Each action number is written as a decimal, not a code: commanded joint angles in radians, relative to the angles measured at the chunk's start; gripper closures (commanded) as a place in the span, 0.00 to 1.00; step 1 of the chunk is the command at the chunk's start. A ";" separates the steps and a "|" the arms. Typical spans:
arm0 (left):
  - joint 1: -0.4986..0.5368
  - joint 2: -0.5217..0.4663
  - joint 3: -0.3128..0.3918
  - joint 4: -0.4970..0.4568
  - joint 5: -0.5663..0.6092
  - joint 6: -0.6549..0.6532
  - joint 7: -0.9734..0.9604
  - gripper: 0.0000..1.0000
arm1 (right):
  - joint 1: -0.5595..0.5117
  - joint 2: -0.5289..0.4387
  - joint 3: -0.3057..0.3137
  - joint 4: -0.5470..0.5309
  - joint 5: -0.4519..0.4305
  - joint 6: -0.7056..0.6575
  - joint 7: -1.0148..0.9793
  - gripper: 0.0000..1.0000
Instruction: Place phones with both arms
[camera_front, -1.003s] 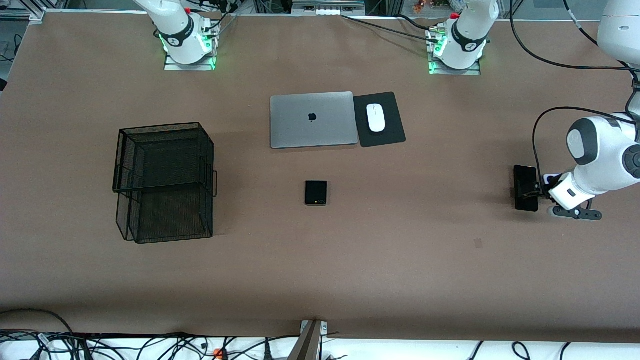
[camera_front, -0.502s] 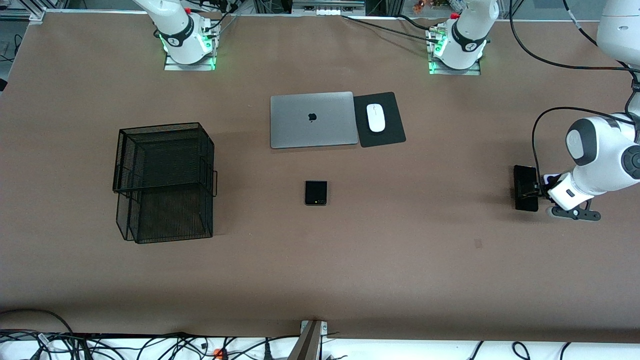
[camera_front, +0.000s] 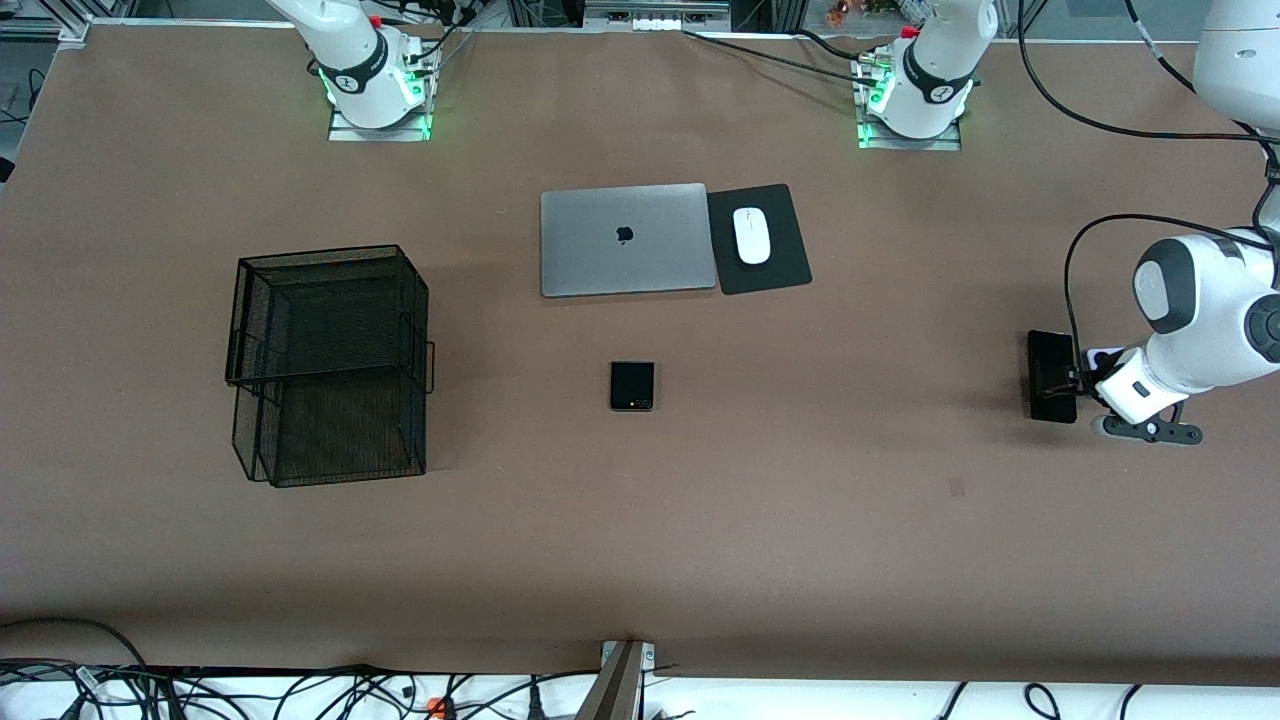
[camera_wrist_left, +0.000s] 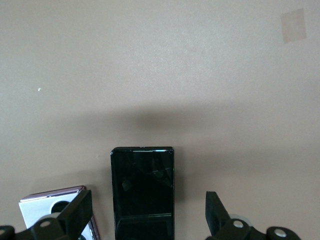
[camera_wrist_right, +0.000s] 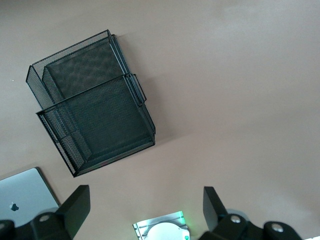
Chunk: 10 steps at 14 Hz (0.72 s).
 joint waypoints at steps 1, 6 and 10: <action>-0.007 -0.015 0.001 0.022 -0.008 -0.048 -0.014 0.00 | -0.003 0.000 0.000 0.013 0.012 -0.015 -0.006 0.00; -0.027 -0.013 0.003 0.053 -0.008 -0.092 -0.023 0.00 | -0.003 0.000 0.000 0.013 0.012 -0.015 -0.006 0.00; -0.027 -0.012 0.003 0.053 -0.008 -0.092 -0.023 0.00 | -0.003 0.000 0.000 0.013 0.012 -0.015 -0.006 0.00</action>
